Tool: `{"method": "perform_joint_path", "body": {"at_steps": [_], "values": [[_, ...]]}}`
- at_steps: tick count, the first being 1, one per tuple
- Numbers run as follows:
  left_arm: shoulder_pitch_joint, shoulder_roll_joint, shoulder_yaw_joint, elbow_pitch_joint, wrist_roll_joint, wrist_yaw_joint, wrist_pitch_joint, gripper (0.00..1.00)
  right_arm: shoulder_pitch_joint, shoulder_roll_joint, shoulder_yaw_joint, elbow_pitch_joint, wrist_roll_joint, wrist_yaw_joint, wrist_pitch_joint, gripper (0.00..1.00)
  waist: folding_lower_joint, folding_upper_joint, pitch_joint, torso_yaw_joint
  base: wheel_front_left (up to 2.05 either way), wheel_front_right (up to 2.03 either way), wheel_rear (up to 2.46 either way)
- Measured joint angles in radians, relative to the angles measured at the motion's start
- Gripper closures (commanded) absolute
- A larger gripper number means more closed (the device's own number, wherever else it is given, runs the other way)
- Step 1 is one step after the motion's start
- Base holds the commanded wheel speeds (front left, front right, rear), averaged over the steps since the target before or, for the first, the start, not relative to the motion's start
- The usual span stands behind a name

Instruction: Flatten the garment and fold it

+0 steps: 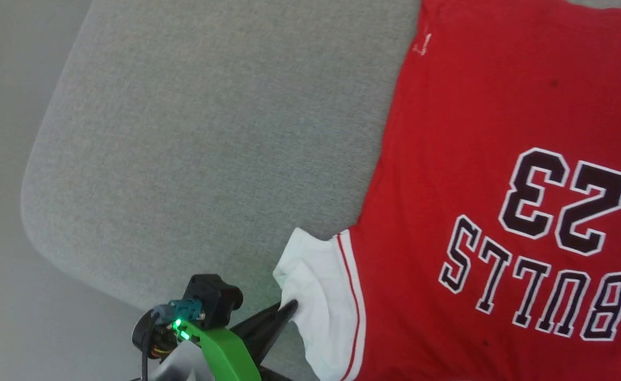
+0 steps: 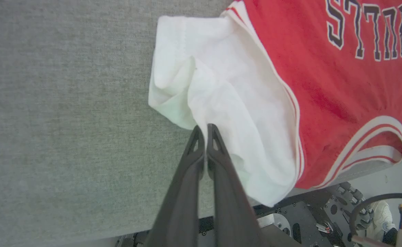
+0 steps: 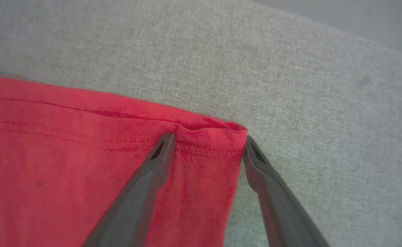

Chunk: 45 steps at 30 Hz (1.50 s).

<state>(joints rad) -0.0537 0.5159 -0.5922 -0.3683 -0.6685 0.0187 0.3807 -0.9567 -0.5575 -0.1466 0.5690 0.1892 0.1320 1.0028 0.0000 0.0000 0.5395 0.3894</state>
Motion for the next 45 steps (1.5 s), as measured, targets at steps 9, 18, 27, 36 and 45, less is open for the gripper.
{"method": "perform_joint_path", "body": {"at_steps": [9,18,27,36,45], "values": [[0.000,-0.008,0.000,0.037,-0.001,0.000,-0.014,1.00,0.001,-0.015,0.041,-0.011,0.022,0.000,0.020,1.00,0.0000,0.0000,0.016,0.013,0.00,0.00,0.00],[0.031,0.014,0.049,0.114,-0.056,0.011,-0.037,1.00,0.214,0.001,0.053,-0.028,0.107,0.000,-0.019,1.00,0.0000,0.0000,-0.104,-0.053,0.00,0.00,0.00],[0.128,0.034,0.076,0.158,-0.093,0.033,-0.069,1.00,0.581,-0.035,0.057,-0.199,0.250,0.000,0.028,1.00,0.0000,0.0000,-0.262,-0.158,0.00,0.00,0.00],[0.189,0.049,0.094,0.152,-0.116,0.053,-0.092,1.00,0.952,-0.014,-0.096,-0.529,0.298,0.000,0.132,1.00,0.0000,0.0001,-0.386,-0.261,0.00,0.00,0.00],[0.198,0.051,0.095,0.148,-0.116,0.053,-0.108,1.00,1.206,0.140,-0.200,-0.701,0.266,0.000,0.231,1.00,0.0000,0.0001,-0.452,-0.315,0.00,0.00,0.00]]}}
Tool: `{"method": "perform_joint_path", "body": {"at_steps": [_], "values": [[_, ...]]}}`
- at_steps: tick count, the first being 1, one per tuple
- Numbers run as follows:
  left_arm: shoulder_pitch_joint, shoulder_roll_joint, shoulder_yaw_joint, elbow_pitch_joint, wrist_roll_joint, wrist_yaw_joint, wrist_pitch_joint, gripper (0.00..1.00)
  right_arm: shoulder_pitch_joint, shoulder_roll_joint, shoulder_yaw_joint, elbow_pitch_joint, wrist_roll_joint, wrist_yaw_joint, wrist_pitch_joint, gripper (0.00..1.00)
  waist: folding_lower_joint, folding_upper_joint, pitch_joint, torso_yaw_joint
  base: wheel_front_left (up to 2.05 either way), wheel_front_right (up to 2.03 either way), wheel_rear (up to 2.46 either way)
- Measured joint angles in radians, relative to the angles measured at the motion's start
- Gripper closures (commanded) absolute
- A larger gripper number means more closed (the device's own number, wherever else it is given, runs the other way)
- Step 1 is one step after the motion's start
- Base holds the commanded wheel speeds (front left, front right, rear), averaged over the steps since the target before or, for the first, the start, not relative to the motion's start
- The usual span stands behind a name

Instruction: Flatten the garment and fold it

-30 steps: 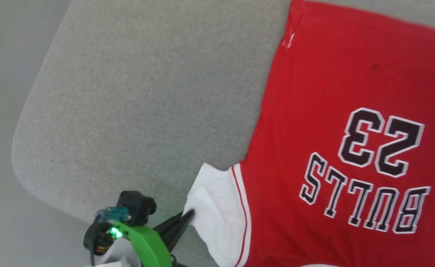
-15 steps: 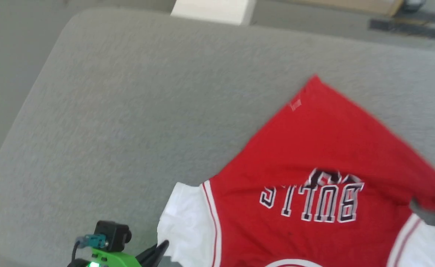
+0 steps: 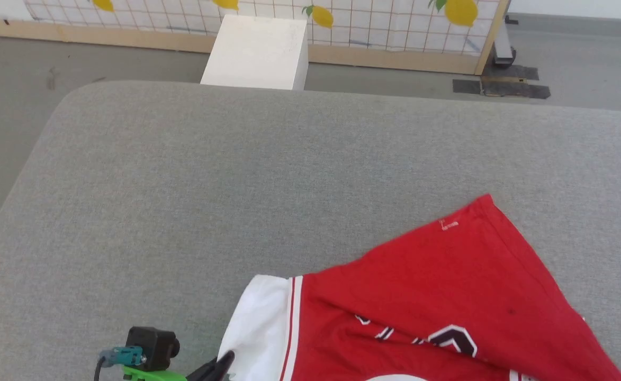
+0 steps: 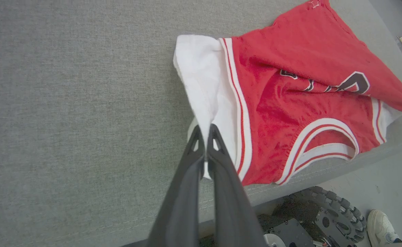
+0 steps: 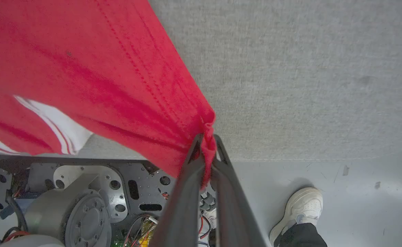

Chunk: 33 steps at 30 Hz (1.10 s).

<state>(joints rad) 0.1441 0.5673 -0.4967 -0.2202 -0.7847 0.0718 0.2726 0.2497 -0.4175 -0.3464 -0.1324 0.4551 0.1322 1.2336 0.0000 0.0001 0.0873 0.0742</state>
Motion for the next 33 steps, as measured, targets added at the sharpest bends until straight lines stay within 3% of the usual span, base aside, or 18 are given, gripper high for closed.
{"method": "perform_joint_path", "body": {"at_steps": [4,5,6,12,19,27,33], "values": [[0.000,-0.001,-0.001,-0.001,0.000,0.001,-0.001,1.00,0.031,0.028,0.001,0.010,-0.019,0.000,0.001,1.00,0.0000,0.0000,-0.005,-0.004,0.00,0.00,0.00],[0.000,-0.001,-0.001,-0.001,0.000,0.001,-0.001,1.00,0.031,0.027,0.003,0.015,-0.022,0.000,-0.005,0.67,0.0000,0.0000,-0.005,-0.002,0.00,0.00,0.00],[0.000,-0.001,-0.002,-0.001,0.000,0.001,-0.001,1.00,0.030,0.022,0.010,0.017,-0.026,0.000,-0.017,0.00,0.0000,0.0000,-0.005,0.000,0.00,0.00,0.00],[-0.003,-0.001,-0.009,-0.011,0.002,0.001,0.000,1.00,-0.059,-0.040,0.062,-0.002,-0.005,0.000,-0.066,0.00,0.0000,0.0000,0.000,0.018,0.00,0.00,0.00],[-0.039,-0.004,-0.031,-0.044,0.019,-0.001,0.013,1.00,-0.309,-0.114,0.204,-0.018,0.037,0.000,-0.118,0.00,0.0000,0.0000,0.034,0.052,0.00,0.00,0.00],[-0.117,-0.043,-0.067,-0.068,0.062,-0.009,0.021,1.00,-0.577,-0.118,0.373,0.185,-0.045,0.000,-0.171,0.00,0.0000,0.0000,0.114,0.113,0.00,0.00,0.00],[-0.156,-0.072,-0.090,-0.058,0.072,-0.018,0.021,1.00,-0.688,-0.167,0.465,0.345,-0.086,0.000,-0.193,0.00,0.0000,0.0000,0.168,0.174,0.00,0.00,0.00]]}}
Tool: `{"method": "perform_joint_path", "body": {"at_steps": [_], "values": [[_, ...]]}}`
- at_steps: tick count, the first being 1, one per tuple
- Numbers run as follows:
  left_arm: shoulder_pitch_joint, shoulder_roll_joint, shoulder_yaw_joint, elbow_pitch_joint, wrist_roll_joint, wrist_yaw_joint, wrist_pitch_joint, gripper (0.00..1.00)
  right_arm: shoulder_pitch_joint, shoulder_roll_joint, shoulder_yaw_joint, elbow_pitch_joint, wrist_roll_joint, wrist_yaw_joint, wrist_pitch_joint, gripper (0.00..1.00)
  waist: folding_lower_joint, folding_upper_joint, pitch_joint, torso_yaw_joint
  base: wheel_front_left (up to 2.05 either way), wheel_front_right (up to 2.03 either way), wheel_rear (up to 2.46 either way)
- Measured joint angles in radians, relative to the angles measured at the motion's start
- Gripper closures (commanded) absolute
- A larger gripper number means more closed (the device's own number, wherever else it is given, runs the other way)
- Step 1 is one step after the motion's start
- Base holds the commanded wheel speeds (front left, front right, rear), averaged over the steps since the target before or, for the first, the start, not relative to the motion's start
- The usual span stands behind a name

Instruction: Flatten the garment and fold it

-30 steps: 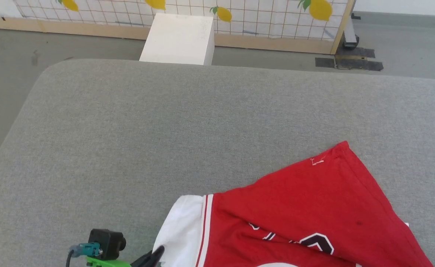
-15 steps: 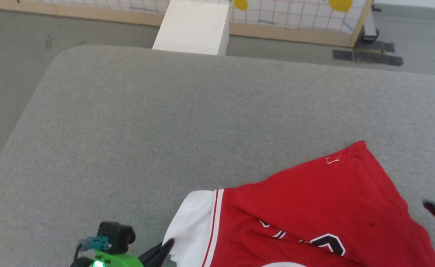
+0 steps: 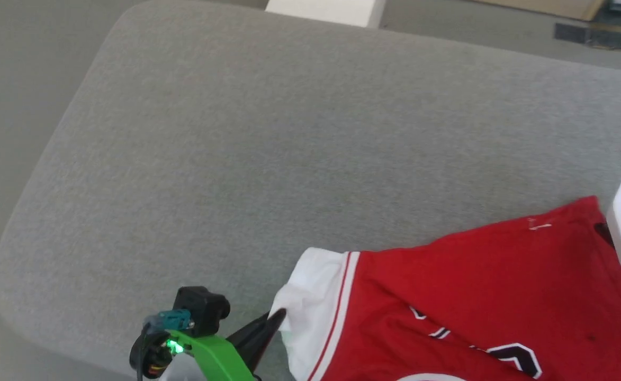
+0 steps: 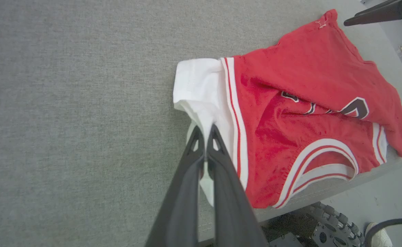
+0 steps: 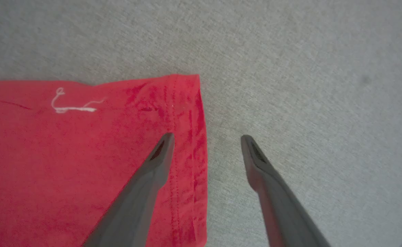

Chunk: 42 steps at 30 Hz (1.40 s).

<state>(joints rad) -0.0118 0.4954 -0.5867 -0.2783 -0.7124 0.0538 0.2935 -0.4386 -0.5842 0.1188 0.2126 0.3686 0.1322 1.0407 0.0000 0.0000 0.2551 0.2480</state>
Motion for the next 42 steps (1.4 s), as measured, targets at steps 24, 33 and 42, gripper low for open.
{"method": "perform_joint_path", "body": {"at_steps": [24,33,42], "values": [[-0.025,-0.021,0.011,0.035,0.000,-0.002,-0.031,1.00,-0.051,-0.057,0.167,0.146,0.099,0.000,-0.125,1.00,0.0000,0.0000,0.017,0.050,0.00,0.00,0.00],[-0.023,0.021,0.098,-0.010,0.003,0.040,-0.092,1.00,-0.121,-0.078,0.171,0.117,0.144,0.000,-0.224,1.00,0.0000,0.0000,-0.086,-0.018,0.00,0.00,0.00],[-0.039,0.083,0.200,-0.095,0.040,0.062,-0.157,1.00,-0.118,-0.157,0.161,-0.067,0.182,0.000,-0.349,1.00,0.0000,0.0000,-0.197,-0.111,0.00,0.00,0.00]]}}
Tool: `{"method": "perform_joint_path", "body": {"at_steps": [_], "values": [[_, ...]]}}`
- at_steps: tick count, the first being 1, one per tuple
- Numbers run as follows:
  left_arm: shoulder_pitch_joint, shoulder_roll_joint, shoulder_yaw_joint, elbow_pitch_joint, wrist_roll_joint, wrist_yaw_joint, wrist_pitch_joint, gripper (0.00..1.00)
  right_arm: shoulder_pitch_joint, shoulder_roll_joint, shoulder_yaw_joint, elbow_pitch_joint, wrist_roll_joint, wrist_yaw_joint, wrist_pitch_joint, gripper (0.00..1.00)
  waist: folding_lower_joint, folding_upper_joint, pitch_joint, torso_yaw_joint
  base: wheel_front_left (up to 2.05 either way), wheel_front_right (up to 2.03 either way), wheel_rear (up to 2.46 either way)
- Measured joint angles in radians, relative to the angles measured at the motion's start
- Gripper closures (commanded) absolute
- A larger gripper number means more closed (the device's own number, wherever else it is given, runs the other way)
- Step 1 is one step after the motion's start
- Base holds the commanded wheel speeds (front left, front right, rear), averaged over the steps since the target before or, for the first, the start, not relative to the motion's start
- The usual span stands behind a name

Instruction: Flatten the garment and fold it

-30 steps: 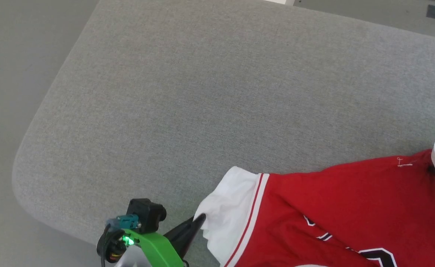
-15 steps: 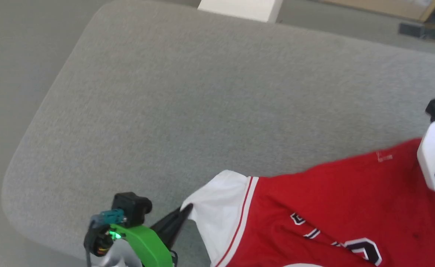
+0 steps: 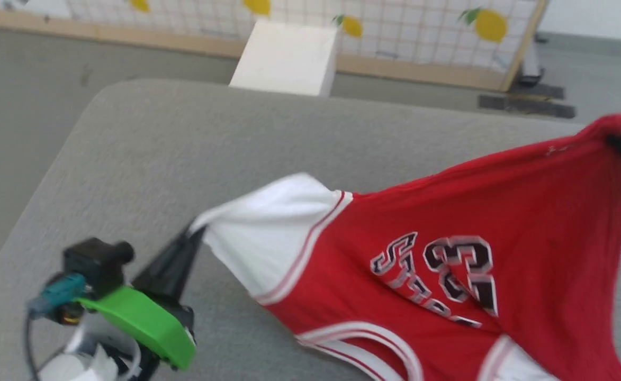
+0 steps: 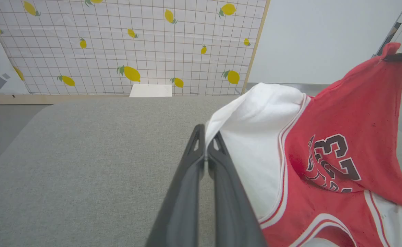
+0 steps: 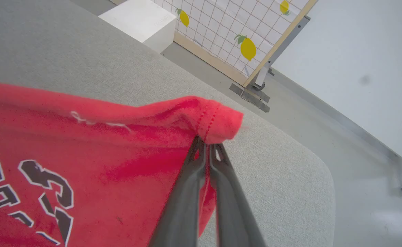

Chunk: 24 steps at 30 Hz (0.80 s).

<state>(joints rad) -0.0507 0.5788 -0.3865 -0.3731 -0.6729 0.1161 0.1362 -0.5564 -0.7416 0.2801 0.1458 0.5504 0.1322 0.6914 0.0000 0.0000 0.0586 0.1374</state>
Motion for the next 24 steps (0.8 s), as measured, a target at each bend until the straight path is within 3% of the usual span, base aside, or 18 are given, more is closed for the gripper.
{"method": "perform_joint_path", "body": {"at_steps": [5,13,19,24], "values": [[-0.028,0.016,0.060,-0.068,0.022,0.029,-0.039,1.00,0.026,-0.012,-0.044,-0.117,0.006,0.000,-0.047,1.00,0.0000,0.0000,-0.046,-0.051,0.00,0.00,0.00],[-0.113,0.054,0.189,-0.181,0.083,0.070,-0.123,1.00,0.044,0.054,-0.153,-0.286,-0.022,0.000,-0.080,1.00,0.0000,0.0000,-0.091,-0.130,0.00,0.00,0.00],[-0.265,0.088,0.257,-0.216,0.091,0.067,-0.146,1.00,0.017,0.122,-0.229,-0.358,-0.046,0.000,-0.103,1.00,0.0000,0.0000,-0.086,-0.171,0.00,0.00,0.00],[-0.464,0.125,0.280,-0.168,0.091,0.030,-0.118,1.00,-0.089,0.132,-0.253,-0.350,-0.078,0.000,-0.138,1.00,0.0000,0.0000,-0.036,-0.188,0.00,0.00,0.00]]}}
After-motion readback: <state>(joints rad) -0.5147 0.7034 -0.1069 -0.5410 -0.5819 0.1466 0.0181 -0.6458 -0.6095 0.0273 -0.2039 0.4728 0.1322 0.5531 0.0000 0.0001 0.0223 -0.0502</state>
